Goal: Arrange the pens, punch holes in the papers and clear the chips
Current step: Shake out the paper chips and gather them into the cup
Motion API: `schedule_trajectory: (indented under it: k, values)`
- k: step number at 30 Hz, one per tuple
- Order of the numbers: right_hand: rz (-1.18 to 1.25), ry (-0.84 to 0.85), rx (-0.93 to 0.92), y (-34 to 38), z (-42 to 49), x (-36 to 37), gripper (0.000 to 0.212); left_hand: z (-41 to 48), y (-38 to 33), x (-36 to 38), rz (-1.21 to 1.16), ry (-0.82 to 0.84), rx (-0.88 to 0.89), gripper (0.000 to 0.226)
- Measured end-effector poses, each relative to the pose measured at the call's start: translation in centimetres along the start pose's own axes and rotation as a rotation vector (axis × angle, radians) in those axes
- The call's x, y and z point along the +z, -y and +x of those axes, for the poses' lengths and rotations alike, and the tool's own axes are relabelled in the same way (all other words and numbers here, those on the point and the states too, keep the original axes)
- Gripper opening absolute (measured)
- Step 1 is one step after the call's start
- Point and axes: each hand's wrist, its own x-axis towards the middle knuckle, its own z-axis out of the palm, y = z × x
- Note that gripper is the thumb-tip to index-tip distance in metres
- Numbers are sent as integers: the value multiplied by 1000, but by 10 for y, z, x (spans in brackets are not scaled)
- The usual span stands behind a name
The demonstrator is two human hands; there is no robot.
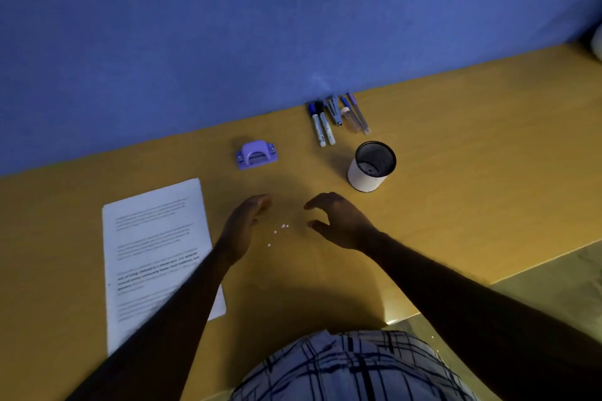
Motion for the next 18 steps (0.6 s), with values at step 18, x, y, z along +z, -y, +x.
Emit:
schedule_trajectory:
  k: [18]
  values:
    - [-343, 139, -86, -4, -8, 79, 74, -52, 84, 0, 1330, 52, 249, 79]
